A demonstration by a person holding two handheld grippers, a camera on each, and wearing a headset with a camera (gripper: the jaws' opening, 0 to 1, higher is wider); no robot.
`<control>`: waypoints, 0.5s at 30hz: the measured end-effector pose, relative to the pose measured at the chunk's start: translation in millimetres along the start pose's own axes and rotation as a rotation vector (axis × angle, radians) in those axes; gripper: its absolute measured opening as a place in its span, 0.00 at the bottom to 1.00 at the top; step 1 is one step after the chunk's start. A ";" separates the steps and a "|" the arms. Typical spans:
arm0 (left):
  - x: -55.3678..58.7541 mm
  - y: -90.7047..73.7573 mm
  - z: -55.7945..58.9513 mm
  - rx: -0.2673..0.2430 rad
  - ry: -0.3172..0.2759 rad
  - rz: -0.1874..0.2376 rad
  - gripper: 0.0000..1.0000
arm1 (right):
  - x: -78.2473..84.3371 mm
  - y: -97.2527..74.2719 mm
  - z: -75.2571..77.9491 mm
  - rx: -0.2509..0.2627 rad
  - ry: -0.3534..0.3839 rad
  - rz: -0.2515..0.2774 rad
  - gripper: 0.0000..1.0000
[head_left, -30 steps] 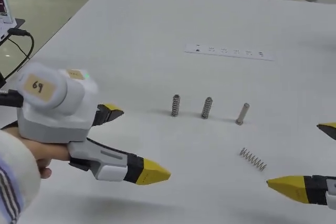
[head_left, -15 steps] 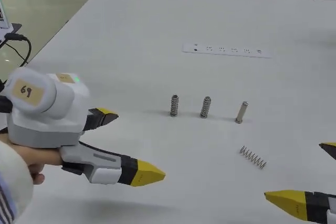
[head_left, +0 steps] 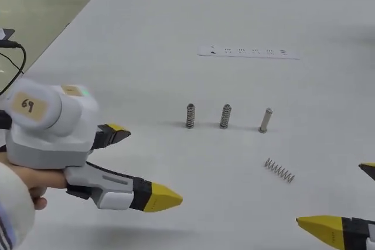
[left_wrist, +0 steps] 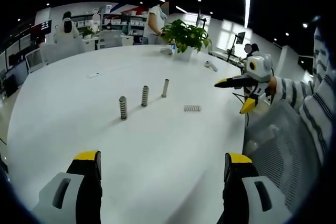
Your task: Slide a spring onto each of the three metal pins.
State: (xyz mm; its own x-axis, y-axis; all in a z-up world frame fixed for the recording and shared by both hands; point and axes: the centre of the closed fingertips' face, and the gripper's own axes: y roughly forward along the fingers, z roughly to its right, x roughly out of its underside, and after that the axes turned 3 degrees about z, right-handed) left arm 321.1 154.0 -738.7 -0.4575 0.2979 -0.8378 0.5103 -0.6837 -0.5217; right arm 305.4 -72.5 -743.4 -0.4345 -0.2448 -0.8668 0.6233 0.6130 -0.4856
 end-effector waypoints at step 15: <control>-10.4 34.5 14.3 0.118 0.168 -0.105 0.93 | -0.7 -2.8 -1.4 0.019 0.016 0.011 0.98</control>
State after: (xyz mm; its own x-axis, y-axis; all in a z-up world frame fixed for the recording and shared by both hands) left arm 333.0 117.8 -745.7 -0.3713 0.4713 -0.8000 0.3730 -0.7133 -0.5934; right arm 303.0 -73.0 -741.3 -0.4381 -0.2259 -0.8701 0.6403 0.6009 -0.4785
